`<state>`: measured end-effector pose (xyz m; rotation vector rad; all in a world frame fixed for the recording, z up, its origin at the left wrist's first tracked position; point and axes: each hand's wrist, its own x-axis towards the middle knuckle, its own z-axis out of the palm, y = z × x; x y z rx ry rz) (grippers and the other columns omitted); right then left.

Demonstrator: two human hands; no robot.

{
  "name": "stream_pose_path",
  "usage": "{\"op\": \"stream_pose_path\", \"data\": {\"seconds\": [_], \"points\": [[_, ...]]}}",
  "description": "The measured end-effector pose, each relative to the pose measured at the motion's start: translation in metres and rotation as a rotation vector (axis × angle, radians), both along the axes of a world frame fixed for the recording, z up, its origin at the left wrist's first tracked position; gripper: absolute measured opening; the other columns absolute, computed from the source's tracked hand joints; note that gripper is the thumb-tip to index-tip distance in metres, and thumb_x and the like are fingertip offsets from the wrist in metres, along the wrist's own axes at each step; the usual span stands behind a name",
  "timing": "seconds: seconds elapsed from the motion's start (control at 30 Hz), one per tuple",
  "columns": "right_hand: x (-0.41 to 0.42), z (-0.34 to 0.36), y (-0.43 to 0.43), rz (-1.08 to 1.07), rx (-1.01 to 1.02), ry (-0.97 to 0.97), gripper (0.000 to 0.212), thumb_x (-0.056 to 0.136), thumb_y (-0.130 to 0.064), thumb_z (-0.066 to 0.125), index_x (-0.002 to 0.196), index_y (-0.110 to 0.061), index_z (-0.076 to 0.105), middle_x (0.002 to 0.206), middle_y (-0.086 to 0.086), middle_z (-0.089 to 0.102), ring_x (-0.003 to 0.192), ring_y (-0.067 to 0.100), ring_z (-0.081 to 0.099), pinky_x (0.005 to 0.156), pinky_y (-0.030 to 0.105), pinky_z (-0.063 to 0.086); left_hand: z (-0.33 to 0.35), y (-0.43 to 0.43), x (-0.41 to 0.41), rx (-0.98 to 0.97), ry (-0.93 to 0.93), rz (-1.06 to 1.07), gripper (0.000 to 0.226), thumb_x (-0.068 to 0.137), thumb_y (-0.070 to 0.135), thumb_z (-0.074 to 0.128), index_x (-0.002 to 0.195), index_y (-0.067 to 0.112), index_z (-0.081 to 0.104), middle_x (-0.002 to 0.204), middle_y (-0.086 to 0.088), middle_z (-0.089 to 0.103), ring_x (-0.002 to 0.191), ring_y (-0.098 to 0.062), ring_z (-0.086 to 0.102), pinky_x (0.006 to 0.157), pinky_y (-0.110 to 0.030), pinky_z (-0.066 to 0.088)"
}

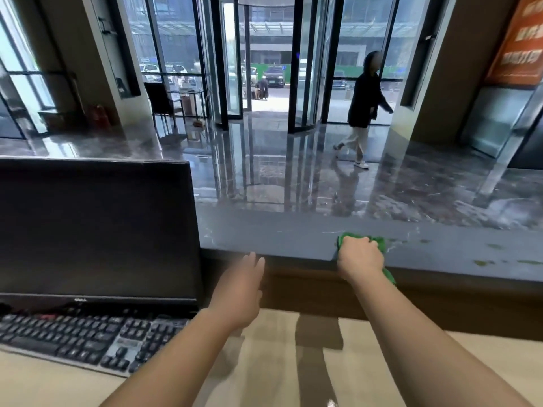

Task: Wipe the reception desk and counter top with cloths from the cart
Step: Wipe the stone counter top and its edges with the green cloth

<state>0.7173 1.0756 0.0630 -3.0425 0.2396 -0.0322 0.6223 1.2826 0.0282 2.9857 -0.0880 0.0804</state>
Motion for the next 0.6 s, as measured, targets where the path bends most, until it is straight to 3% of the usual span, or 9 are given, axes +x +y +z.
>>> {"op": "stream_pose_path", "data": {"seconds": [0.33,0.47,0.6], "points": [[-0.005,0.0,0.168,0.569,0.028,0.075,0.043,0.095,-0.013,0.05,0.138,-0.012,0.046,0.15,0.021,0.032,0.14,0.037,0.028,0.105,0.045,0.038,-0.008,0.046,-0.02,-0.001,-0.002,0.107,0.067,0.1,0.024,0.04,0.155,0.018,0.001,0.162,-0.001,-0.003,0.149,-0.013,-0.002,0.118,-0.029,0.009],[-0.003,0.004,0.177,0.77,-0.034,0.089,0.051,0.092,-0.009,0.054,0.141,-0.017,0.044,0.151,0.015,0.032,0.139,0.033,0.028,0.102,0.046,0.04,-0.007,0.049,-0.022,-0.01,-0.006,0.137,0.068,0.1,0.023,0.041,0.155,0.017,0.001,0.162,-0.001,-0.003,0.149,-0.013,-0.003,0.119,-0.028,0.009],[0.004,0.011,0.142,0.79,-0.052,0.102,0.056,0.094,-0.006,0.05,0.146,-0.023,0.04,0.151,0.009,0.035,0.14,0.03,0.032,0.104,0.046,0.042,-0.004,0.037,-0.014,-0.017,0.004,0.146,0.068,0.1,0.023,0.04,0.155,0.017,0.001,0.162,-0.001,-0.003,0.149,-0.013,-0.003,0.119,-0.029,0.011]]}}
